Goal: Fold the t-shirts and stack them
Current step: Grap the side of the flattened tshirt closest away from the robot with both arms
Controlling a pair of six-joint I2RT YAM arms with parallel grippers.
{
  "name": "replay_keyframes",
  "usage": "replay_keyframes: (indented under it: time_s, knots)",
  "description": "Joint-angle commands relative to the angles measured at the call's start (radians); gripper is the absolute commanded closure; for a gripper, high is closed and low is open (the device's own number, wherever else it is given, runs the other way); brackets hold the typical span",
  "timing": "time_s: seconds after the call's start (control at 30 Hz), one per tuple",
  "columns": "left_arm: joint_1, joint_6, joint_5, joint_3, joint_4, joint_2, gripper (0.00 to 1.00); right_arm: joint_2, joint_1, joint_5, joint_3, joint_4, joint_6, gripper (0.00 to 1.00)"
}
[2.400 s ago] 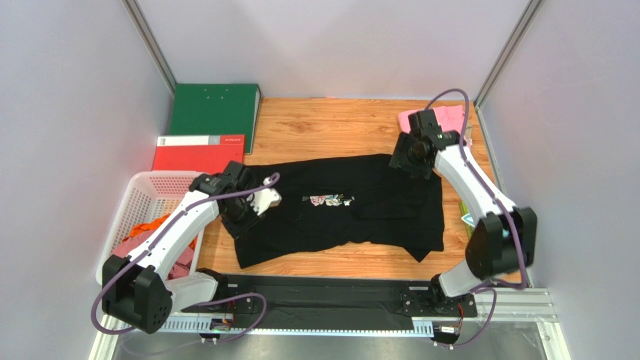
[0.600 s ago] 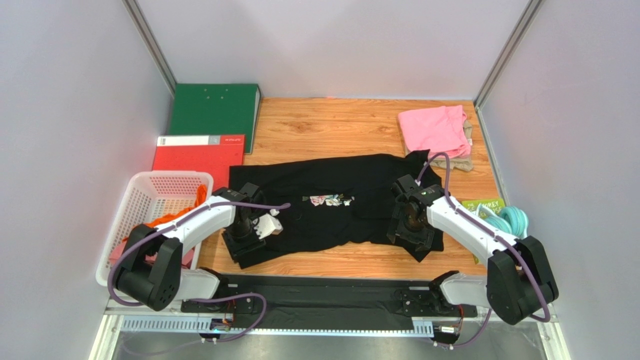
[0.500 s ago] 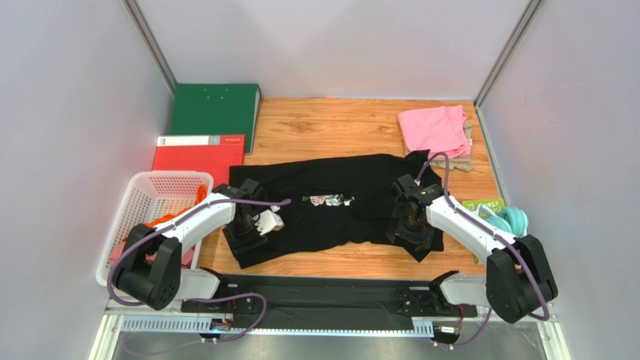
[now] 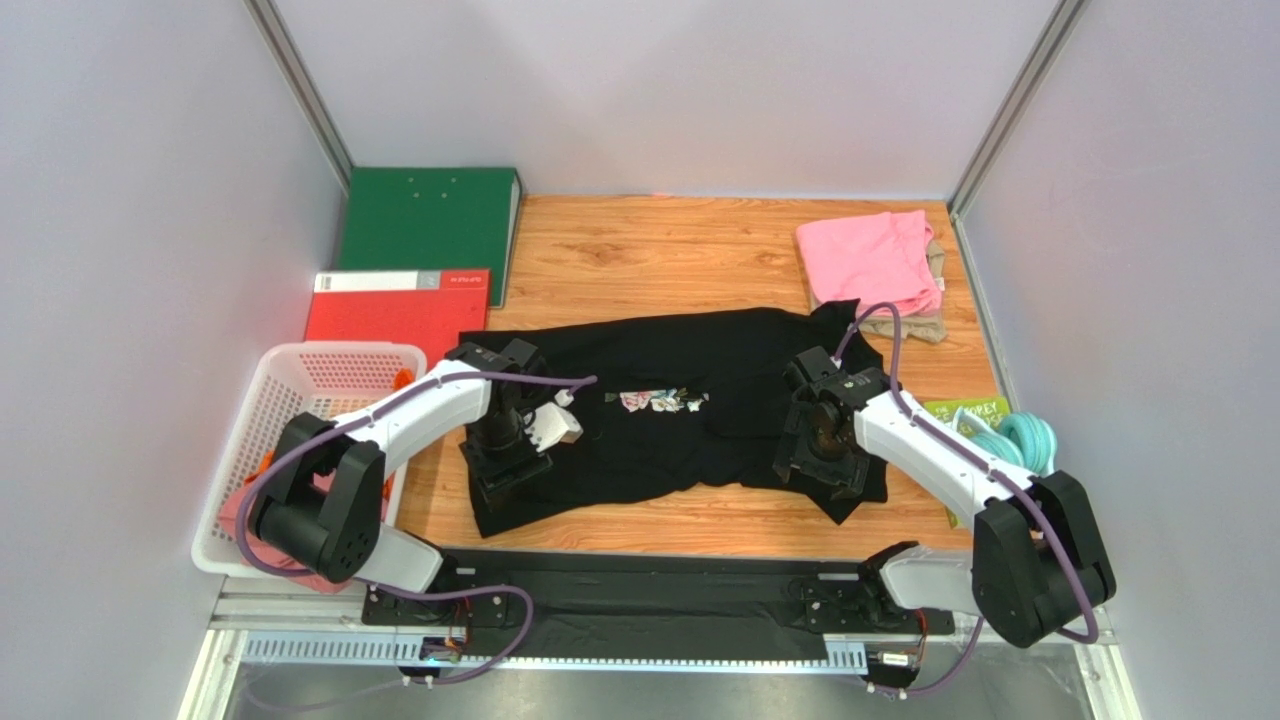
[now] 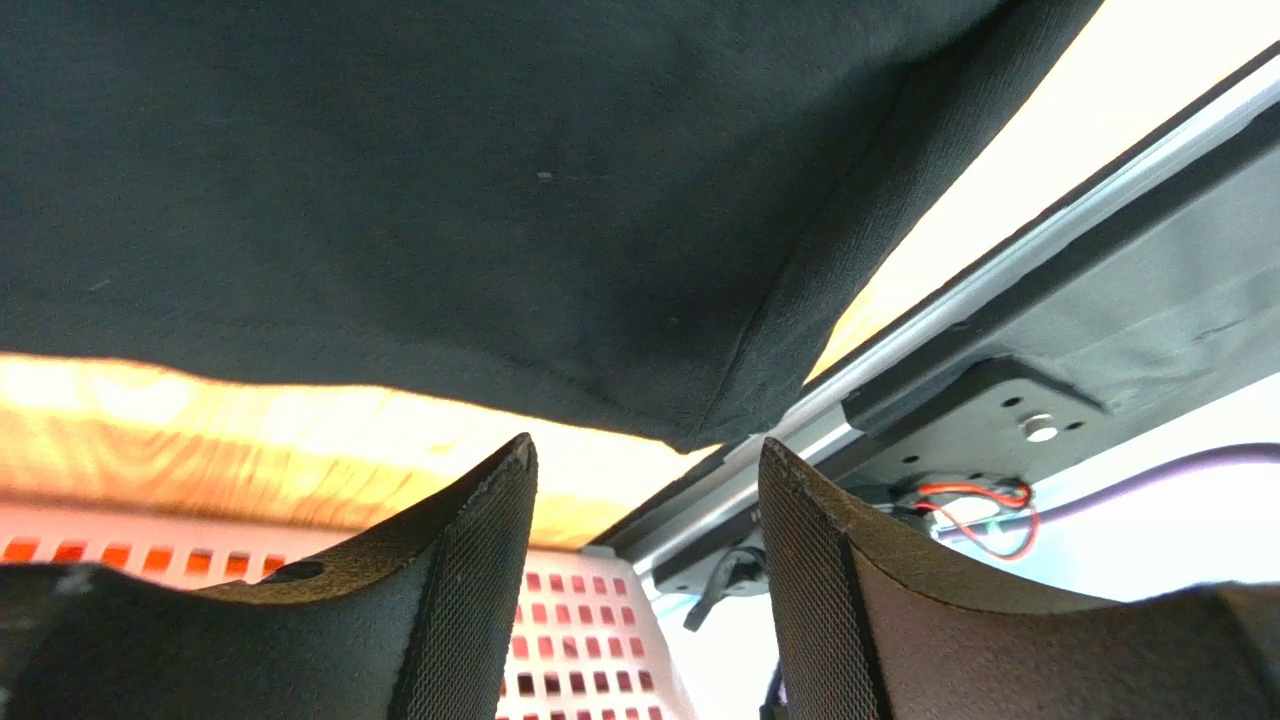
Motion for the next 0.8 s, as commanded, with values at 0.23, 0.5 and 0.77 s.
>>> replay_keyframes:
  time_s: [0.23, 0.5, 0.77]
  knots:
    - [0.204, -0.309, 0.29, 0.35, -0.097, 0.078, 0.4, -0.025, -0.016, -0.001, 0.026, 0.024, -0.031, 0.25]
    - [0.284, -0.596, 0.37, 0.143, 0.225, 0.005, 0.41, -0.065, -0.017, -0.007, 0.018, 0.007, -0.022, 0.24]
    - [0.486, -0.662, 0.363, 0.165, 0.164, 0.057, 0.4, -0.05, -0.017, -0.014, 0.001, 0.022, -0.007, 0.23]
